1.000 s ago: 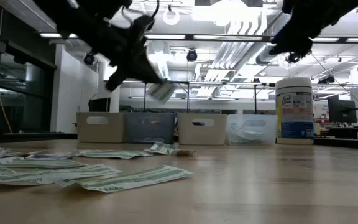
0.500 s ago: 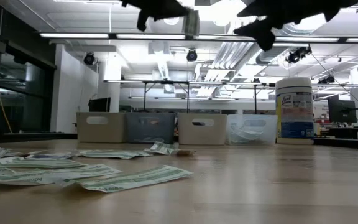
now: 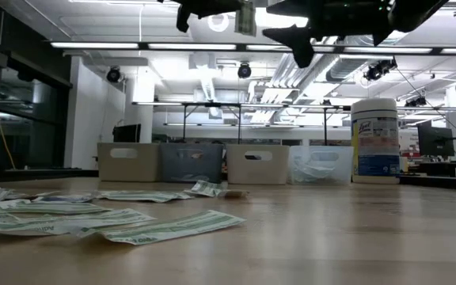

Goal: Pick & Place First Aid Supplies
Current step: Put the green bandage into the transparent bin

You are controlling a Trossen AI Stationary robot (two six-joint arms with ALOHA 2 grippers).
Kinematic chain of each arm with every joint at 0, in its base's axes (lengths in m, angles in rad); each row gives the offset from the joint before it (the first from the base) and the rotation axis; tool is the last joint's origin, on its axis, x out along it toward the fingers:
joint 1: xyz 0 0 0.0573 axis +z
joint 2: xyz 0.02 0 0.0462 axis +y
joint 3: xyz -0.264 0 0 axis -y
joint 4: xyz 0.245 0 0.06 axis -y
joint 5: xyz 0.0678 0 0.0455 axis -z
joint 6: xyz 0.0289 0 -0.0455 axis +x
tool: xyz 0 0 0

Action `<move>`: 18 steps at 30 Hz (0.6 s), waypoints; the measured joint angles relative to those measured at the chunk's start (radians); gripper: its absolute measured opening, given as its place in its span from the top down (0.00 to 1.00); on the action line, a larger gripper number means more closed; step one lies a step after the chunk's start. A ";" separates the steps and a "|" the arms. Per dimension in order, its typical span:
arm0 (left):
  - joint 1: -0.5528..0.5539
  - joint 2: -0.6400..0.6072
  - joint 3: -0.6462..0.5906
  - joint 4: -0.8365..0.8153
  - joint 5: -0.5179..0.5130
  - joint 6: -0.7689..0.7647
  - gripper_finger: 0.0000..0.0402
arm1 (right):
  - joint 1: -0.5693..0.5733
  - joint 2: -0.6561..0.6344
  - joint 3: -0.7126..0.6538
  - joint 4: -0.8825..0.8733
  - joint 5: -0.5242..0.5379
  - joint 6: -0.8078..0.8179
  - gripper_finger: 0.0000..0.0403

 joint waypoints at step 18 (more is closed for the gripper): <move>0.000 -0.001 0.000 0.001 0.021 0.000 1.00 | -0.003 0.157 0.119 0.021 -0.031 -0.051 0.73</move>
